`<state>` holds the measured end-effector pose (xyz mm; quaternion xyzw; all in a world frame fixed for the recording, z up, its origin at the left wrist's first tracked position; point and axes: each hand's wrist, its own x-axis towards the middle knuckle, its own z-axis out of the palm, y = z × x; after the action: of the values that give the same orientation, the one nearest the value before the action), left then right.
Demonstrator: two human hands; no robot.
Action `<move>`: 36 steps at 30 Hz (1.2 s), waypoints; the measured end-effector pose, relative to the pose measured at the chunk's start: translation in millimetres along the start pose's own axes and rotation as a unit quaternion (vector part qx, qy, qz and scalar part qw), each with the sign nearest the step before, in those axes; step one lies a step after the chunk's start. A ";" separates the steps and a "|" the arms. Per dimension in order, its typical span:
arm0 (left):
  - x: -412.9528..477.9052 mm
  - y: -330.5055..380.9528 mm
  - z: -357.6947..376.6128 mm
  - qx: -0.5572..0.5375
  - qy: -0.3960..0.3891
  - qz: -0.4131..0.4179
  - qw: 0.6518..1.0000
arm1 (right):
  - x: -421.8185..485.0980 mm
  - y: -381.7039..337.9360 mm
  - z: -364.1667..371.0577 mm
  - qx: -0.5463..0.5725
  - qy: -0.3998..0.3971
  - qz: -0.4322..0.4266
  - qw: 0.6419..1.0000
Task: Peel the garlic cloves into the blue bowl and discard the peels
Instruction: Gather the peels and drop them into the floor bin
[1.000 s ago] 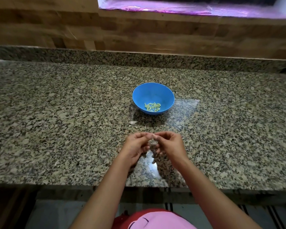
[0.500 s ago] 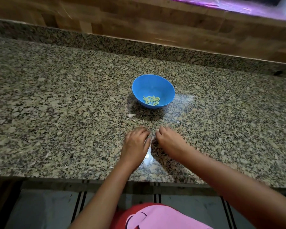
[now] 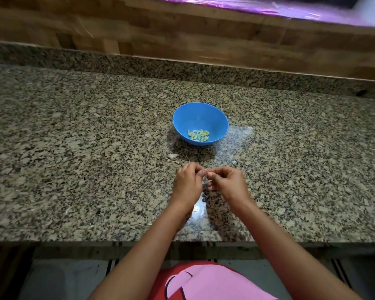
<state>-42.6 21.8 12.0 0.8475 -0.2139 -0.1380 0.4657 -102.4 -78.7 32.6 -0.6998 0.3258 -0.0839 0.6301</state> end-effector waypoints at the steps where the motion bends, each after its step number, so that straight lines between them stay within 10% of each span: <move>1: -1.1 1.2 1.3 0.002 -0.001 -0.004 1.000 | -0.4 0.8 1.6 -0.004 0.005 0.000 1.000; 9: -0.1 13.1 -4.3 -0.130 -0.045 -0.121 0.983 | -9.2 4.1 7.8 -0.276 0.053 -0.209 0.937; 20: 3.9 21.5 -6.4 -0.130 -0.006 -0.091 0.987 | -5.4 -13.1 0.8 -0.017 0.020 -0.042 0.999; 29: 4.8 17.7 -1.8 -0.020 0.014 -0.055 0.998 | -4.8 -9.4 0.7 -0.163 0.031 -0.124 0.978; 36: 6.3 22.6 2.1 -0.143 -0.015 -0.142 0.979 | -7.3 -7.8 -2.9 -0.181 0.064 -0.185 0.964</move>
<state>-43.4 6.5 29.9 0.7918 -0.0761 -0.2448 0.5544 -106.9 -77.0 42.6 -0.8433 0.2398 -0.1837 0.4445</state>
